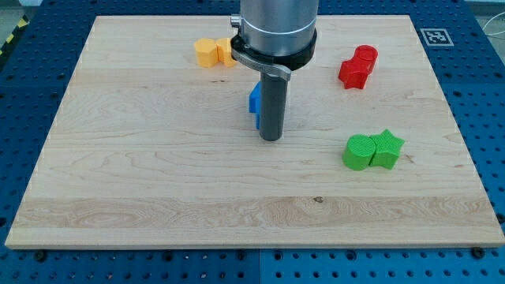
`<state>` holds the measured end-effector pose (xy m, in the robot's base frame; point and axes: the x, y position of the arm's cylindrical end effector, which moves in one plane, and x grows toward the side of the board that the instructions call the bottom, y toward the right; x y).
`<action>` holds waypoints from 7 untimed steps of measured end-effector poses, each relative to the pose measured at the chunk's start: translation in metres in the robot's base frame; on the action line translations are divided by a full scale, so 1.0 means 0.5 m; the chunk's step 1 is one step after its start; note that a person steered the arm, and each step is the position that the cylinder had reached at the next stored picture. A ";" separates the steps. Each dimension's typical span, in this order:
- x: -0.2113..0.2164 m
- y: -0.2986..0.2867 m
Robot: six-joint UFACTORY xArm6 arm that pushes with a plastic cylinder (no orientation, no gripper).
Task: Move the green circle towards right side of blue cube
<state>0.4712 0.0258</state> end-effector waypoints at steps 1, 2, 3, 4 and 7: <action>0.080 0.031; 0.158 0.111; 0.171 0.237; 0.158 0.300; 0.092 0.222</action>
<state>0.5172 0.1370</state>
